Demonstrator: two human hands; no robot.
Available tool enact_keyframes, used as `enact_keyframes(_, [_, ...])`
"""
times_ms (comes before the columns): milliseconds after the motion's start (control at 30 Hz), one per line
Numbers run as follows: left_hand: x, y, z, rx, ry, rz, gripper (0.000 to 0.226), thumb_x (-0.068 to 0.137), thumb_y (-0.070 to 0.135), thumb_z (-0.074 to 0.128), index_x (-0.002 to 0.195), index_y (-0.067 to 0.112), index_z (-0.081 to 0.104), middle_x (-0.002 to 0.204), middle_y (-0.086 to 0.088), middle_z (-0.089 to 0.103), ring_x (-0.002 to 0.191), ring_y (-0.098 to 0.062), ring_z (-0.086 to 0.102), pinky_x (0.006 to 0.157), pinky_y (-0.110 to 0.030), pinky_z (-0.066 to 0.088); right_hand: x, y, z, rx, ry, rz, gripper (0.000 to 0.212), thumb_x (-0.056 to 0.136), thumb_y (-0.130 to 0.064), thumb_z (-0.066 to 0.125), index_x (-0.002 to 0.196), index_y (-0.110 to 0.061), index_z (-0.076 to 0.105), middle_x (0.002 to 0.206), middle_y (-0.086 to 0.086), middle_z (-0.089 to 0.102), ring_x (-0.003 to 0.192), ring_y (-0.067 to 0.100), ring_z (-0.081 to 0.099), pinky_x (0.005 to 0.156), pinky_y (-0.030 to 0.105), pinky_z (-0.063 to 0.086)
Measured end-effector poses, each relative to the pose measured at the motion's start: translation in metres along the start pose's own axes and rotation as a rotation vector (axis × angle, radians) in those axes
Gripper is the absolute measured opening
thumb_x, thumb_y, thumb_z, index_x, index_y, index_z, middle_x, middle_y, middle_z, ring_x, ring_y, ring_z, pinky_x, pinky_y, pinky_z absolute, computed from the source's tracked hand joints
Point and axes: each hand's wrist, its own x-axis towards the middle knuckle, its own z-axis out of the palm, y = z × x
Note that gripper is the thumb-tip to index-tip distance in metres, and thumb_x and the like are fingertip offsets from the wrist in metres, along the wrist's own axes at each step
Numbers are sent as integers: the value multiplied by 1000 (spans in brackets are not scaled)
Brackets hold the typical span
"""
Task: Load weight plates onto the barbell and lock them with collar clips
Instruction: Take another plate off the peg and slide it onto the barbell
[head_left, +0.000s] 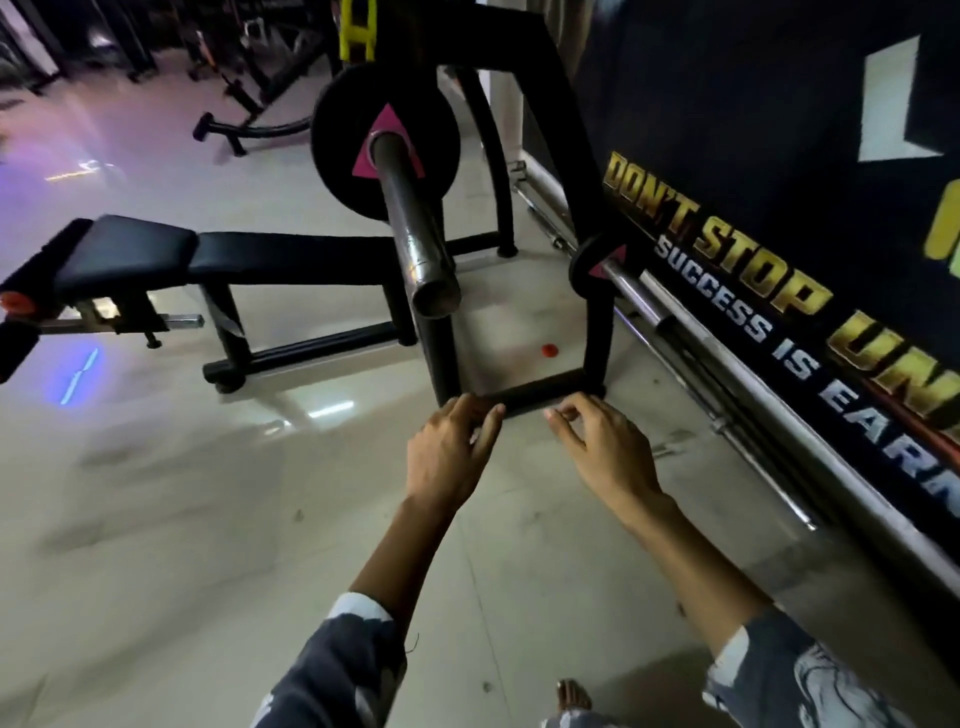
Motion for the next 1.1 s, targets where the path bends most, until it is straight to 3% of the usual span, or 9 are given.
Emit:
enact_keyframes(167, [21, 26, 50, 15, -104, 34, 30, 92, 46, 51, 93, 19, 63, 93, 0, 69, 81, -22, 65, 60, -24, 35, 9, 59, -13, -37, 55, 95, 27, 92, -35, 53, 93, -10, 63, 97, 7, 70, 89, 27, 63, 63, 27, 34])
enact_keyframes(300, [57, 51, 106, -7, -175, 63, 33, 92, 46, 51, 98, 16, 64, 99, -3, 71, 86, -24, 67, 65, -29, 48, 37, 119, -24, -63, 32, 159, 31, 93, -37, 49, 96, -10, 63, 103, 9, 69, 94, 27, 62, 67, 30, 40])
enact_keyframes(400, [95, 73, 163, -11, -169, 47, 33, 91, 48, 52, 97, 18, 64, 98, -2, 73, 86, -24, 68, 63, -25, 44, 74, 174, -33, -69, 32, 188, 30, 93, -36, 49, 96, -9, 63, 103, 10, 69, 94, 27, 63, 64, 28, 36])
enact_keyframes(633, [202, 116, 281, -34, -112, -146, 28, 91, 46, 52, 94, 19, 58, 88, -6, 70, 81, -30, 64, 59, -27, 33, 197, 295, -59, -19, 15, 215, 25, 91, -35, 53, 93, -12, 62, 98, 8, 71, 91, 28, 64, 62, 24, 31])
enact_keyframes(800, [289, 104, 341, -135, -58, -353, 35, 93, 49, 46, 100, 16, 57, 101, -8, 67, 92, -31, 62, 66, -31, 39, 316, 357, -40, 100, -40, 231, 27, 91, -37, 53, 100, -13, 61, 97, 7, 71, 87, 26, 65, 63, 25, 40])
enact_keyframes(900, [352, 75, 389, -273, -40, -414, 46, 90, 52, 50, 115, 14, 55, 117, -8, 63, 106, -26, 58, 82, -35, 46, 392, 394, 4, 238, -47, 278, 31, 91, -36, 55, 111, -12, 56, 107, 7, 67, 97, 24, 63, 72, 27, 44])
enact_keyframes(1000, [413, 27, 451, -411, 5, -479, 66, 82, 52, 61, 133, 14, 40, 135, -8, 48, 122, -21, 46, 100, -38, 41, 466, 435, 65, 374, -70, 303, 48, 88, -39, 58, 126, -12, 46, 127, 9, 54, 117, 23, 52, 91, 30, 42])
enact_keyframes(1100, [463, -21, 502, -457, 7, -432, 85, 73, 56, 67, 139, 16, 31, 140, -6, 38, 121, -10, 37, 101, -30, 36, 529, 469, 116, 523, -96, 323, 70, 83, -45, 63, 138, -15, 32, 144, 9, 38, 131, 21, 39, 103, 31, 36])
